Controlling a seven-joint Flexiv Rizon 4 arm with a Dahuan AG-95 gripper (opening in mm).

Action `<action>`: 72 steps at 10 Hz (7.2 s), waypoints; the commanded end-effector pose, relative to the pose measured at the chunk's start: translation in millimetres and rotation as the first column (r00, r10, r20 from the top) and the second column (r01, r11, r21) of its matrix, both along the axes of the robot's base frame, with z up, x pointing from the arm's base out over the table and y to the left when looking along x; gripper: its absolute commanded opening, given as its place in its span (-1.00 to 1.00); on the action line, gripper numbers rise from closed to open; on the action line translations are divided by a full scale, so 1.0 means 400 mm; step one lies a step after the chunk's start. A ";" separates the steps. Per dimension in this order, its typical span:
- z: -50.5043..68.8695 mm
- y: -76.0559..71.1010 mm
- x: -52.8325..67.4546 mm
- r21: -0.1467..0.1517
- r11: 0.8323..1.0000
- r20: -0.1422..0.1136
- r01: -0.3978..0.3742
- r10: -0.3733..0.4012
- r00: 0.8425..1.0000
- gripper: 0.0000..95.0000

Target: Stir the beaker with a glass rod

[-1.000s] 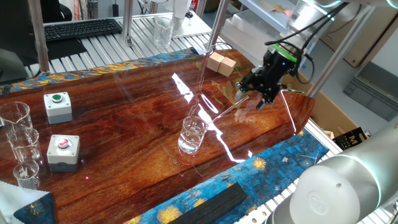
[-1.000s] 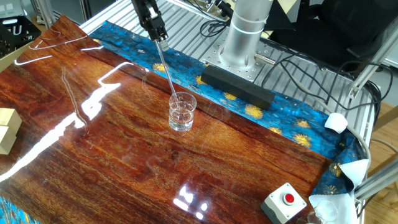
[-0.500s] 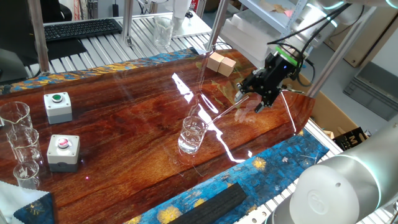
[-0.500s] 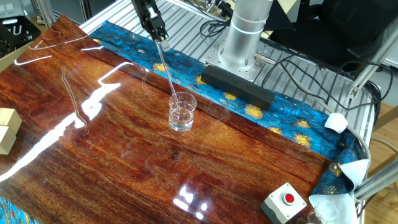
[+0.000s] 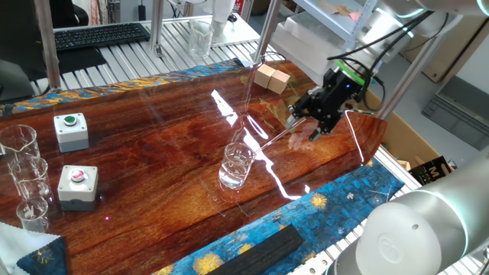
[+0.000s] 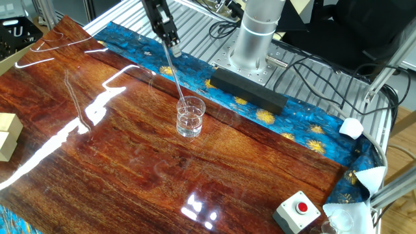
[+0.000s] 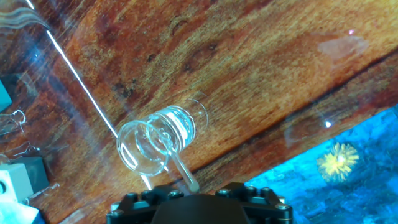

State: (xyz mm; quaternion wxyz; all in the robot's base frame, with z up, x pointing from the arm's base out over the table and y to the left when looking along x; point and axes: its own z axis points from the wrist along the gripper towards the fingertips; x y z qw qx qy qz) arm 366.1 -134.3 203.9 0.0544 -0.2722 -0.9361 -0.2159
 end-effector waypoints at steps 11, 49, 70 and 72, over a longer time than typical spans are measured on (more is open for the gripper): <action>-0.002 0.018 0.052 -0.006 1.000 0.003 0.013 -0.013 1.000 0.20; 0.111 0.106 0.048 -0.284 0.957 -0.062 0.056 -0.077 0.995 -1.00; 0.191 0.055 0.046 -0.145 0.970 -0.057 0.196 -0.206 0.977 -1.00; 0.201 0.031 0.032 -0.128 0.973 -0.060 0.191 -0.200 0.978 -1.00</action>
